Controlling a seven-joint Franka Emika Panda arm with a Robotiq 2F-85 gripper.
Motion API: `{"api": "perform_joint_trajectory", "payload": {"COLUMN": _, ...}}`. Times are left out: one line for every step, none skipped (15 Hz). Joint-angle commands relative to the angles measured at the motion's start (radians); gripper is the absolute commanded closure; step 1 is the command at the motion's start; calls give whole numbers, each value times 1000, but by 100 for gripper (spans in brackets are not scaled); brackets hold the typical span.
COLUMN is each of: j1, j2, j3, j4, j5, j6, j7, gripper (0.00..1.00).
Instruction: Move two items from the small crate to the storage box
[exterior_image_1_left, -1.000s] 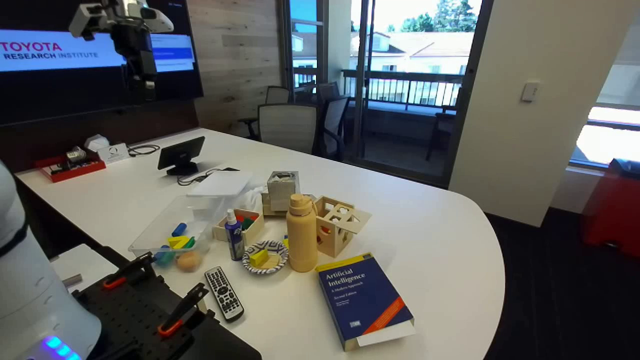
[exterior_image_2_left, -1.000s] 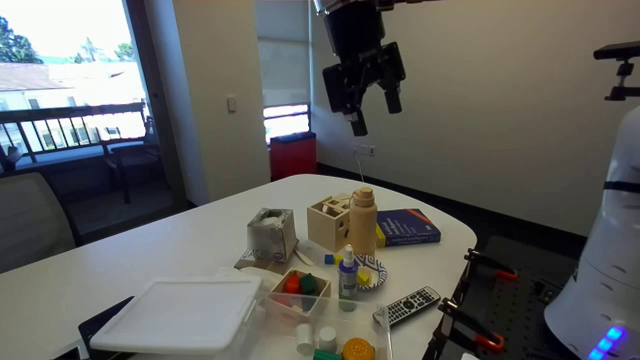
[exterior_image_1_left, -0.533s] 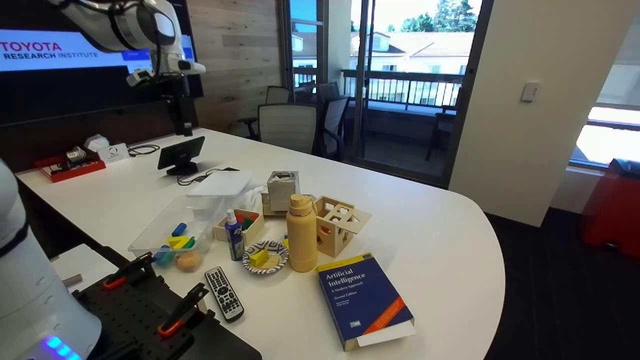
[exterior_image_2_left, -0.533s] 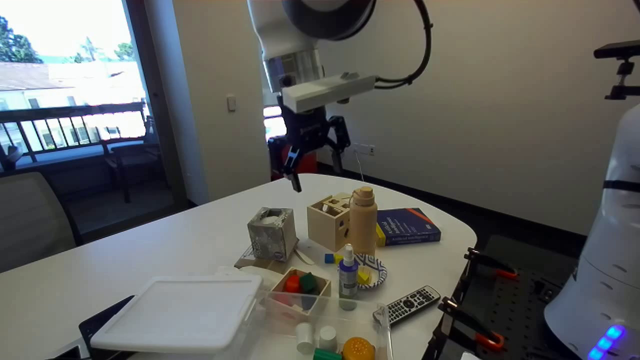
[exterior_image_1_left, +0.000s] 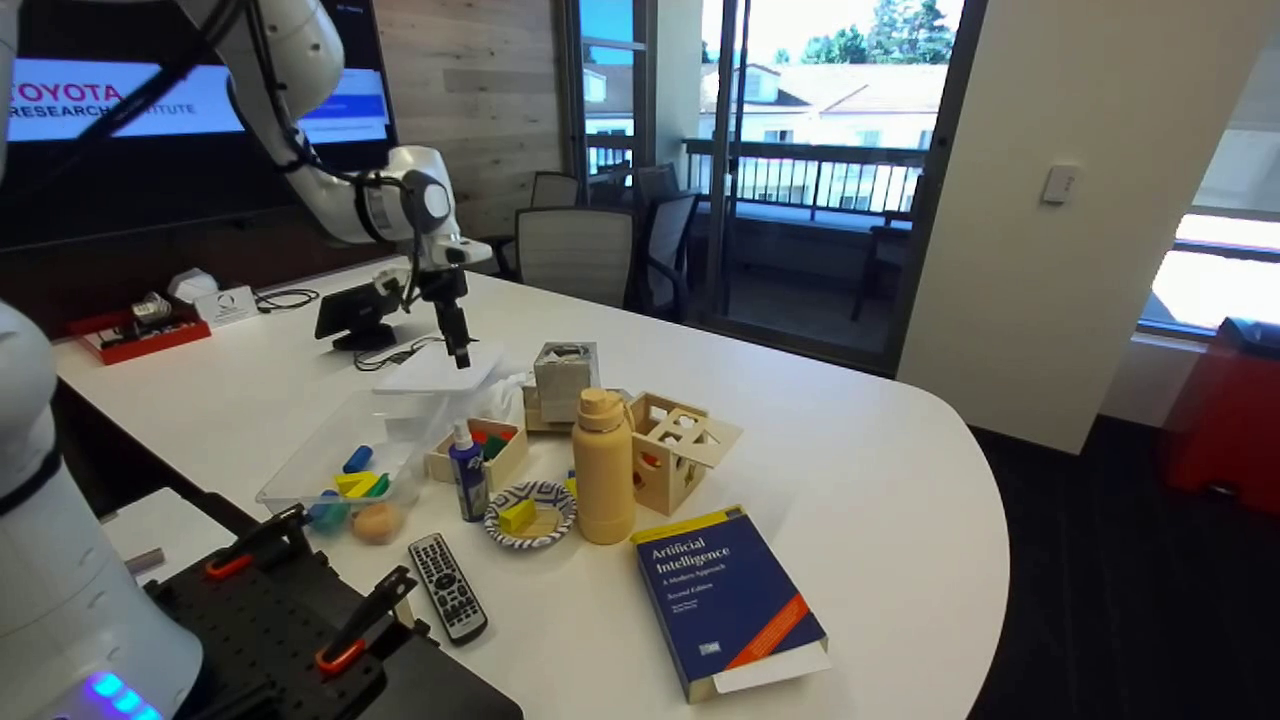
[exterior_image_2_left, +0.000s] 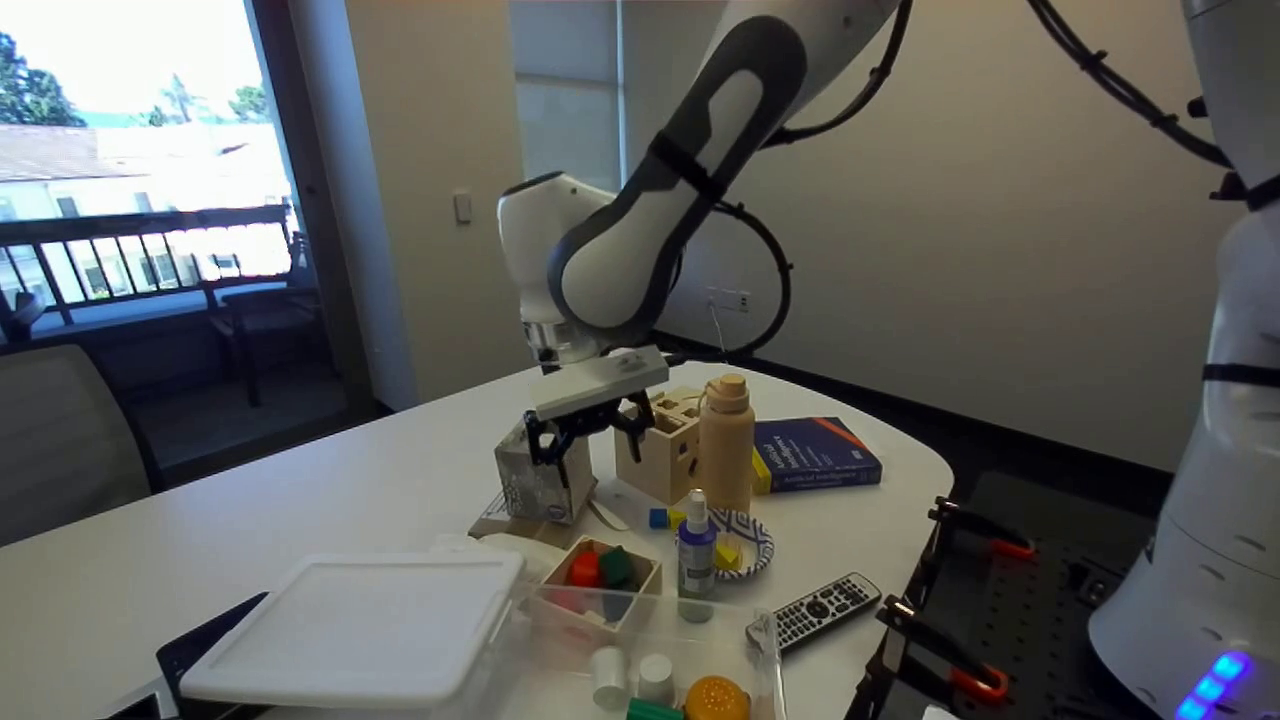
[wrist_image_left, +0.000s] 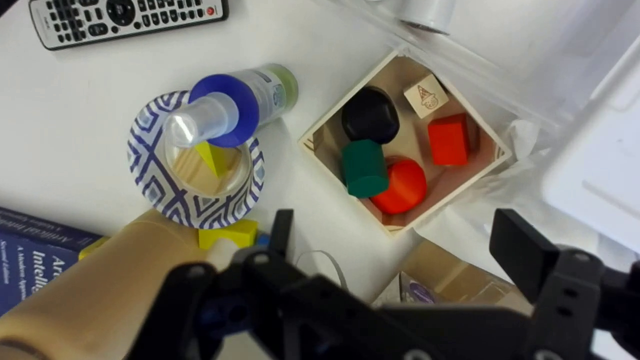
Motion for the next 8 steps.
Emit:
{"api": "perform_joint_trajectory", "payload": {"j1": 53, "j2": 120, "j3": -61, "j4": 79, "j5": 49, "j6": 16, "j7": 26, "gripper": 0}}
{"api": "perform_joint_trajectory", "payload": {"j1": 61, "j2": 149, "j3": -73, "j4": 90, "j5": 65, "j6": 22, "j7": 28, "gripper": 0}}
{"api": "perform_joint_trajectory", "payload": {"j1": 66, "j2": 172, "j3": -79, "j4": 99, "j5": 85, "j6": 26, "j7": 25, "gripper": 0}}
{"api": "perform_joint_trajectory", "payload": {"j1": 66, "j2": 194, "j3": -81, "j4": 109, "j5": 108, "j6": 31, "j7": 17, "gripper": 0}}
{"api": "perform_joint_trajectory", "payload": {"j1": 72, "j2": 211, "j3": -91, "j4": 114, "j5": 119, "j6": 48, "j7": 21, "gripper": 0}}
{"api": "perform_joint_trajectory", "payload": {"j1": 73, "j2": 228, "j3": -97, "j4": 119, "j5": 135, "j6": 70, "j7": 20, "gripper": 0}}
{"api": "perform_joint_trajectory", "payload": {"j1": 76, "j2": 243, "j3": -106, "j4": 123, "j5": 145, "j6": 106, "j7": 21, "gripper": 0}}
{"api": "perform_joint_trajectory", "payload": {"j1": 82, "j2": 256, "j3": -117, "j4": 127, "j5": 150, "j6": 133, "j7": 23, "gripper": 0}}
